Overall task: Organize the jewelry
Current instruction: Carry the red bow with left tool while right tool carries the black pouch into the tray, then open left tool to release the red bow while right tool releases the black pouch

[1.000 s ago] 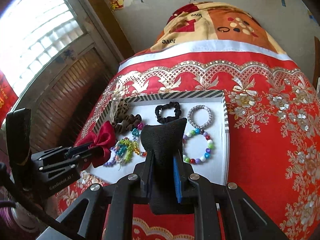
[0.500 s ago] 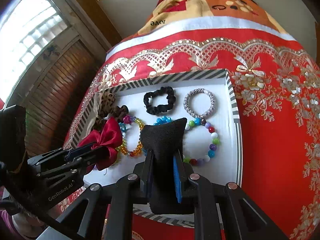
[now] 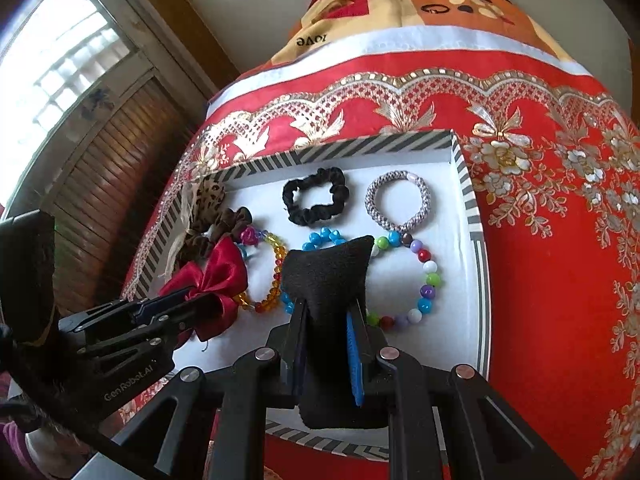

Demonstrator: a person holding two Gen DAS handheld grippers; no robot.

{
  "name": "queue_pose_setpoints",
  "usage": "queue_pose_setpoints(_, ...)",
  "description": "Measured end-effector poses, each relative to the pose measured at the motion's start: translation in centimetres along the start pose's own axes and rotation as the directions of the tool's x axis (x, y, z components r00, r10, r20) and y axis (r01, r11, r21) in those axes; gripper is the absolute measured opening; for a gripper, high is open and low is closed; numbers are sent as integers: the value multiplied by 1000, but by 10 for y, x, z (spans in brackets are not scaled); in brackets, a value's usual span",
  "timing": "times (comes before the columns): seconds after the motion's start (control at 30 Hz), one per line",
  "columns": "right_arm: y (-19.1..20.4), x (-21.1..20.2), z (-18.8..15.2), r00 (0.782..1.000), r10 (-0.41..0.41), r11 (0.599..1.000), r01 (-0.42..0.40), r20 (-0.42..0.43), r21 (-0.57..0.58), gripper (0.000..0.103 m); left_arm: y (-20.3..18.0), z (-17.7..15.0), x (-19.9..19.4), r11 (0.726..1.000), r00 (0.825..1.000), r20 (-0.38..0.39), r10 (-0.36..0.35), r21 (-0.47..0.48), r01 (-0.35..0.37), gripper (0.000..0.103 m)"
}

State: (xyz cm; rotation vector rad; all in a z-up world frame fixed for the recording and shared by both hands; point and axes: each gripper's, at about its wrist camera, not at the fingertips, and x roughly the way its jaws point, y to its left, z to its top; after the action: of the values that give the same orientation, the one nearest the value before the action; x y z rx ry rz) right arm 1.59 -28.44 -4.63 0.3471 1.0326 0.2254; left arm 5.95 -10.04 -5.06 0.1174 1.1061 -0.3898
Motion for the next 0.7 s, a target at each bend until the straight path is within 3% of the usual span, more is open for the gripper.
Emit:
queue_pose_setpoints(0.2,5,-10,4,1000,2,1000,-2,26,-11,16,0,2,-10,1000,1000,19,-8,-13,8,20)
queue_pose_setpoints(0.5,2,7,-3,1000,-13,1000,13,-8,-6,16,-4,-3,3,1000,1000,-16,7,-3,-7,21)
queue_pose_setpoints(0.7,-4,17,-7,999,-27,1000,27,-32,2,16,-2,-4,9,1000,999,-22,28,-8,-28,27)
